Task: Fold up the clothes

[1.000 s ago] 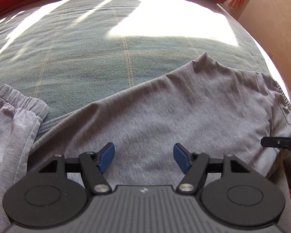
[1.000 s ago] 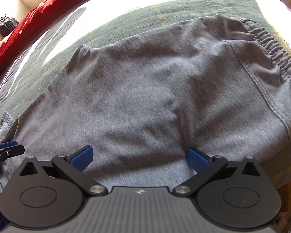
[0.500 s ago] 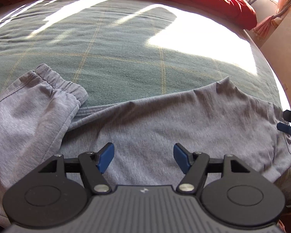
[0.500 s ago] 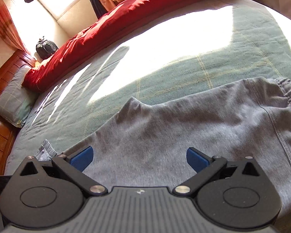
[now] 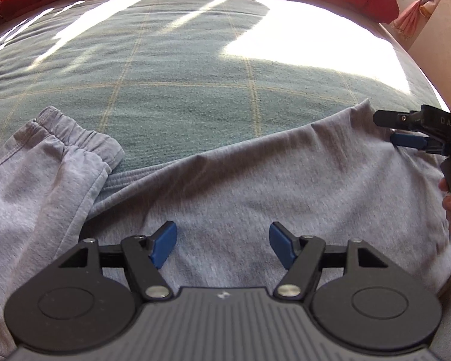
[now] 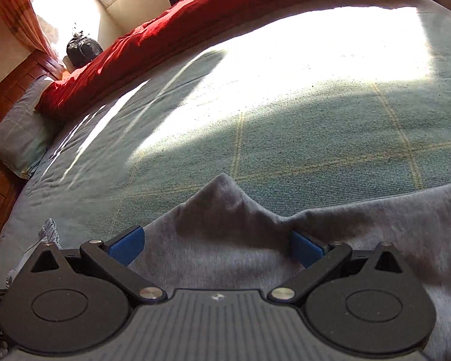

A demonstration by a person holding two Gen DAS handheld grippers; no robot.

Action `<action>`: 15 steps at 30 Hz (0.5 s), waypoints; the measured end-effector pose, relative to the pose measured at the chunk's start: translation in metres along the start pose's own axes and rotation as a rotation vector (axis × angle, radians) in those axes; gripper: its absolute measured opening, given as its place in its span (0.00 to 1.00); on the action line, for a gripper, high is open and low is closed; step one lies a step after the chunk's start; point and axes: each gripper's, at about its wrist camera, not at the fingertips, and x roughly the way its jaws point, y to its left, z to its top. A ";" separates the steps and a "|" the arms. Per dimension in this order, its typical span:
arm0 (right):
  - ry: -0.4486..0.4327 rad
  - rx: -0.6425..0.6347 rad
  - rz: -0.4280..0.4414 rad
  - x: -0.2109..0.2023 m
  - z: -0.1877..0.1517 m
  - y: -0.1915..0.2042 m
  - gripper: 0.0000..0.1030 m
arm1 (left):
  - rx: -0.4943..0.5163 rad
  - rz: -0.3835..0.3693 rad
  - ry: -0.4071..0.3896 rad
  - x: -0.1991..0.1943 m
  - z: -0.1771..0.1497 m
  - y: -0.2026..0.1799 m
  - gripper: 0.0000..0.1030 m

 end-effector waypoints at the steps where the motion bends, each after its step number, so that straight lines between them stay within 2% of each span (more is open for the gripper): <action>1: 0.007 -0.012 -0.014 0.004 0.003 0.002 1.00 | 0.007 0.002 -0.001 0.000 0.001 -0.001 0.66; 8: 0.011 -0.082 -0.083 0.003 0.013 0.019 1.00 | 0.041 0.020 -0.006 -0.007 0.003 -0.003 0.67; 15: -0.028 -0.088 -0.086 -0.038 0.012 0.030 1.00 | 0.061 0.041 -0.051 -0.038 -0.001 -0.006 0.69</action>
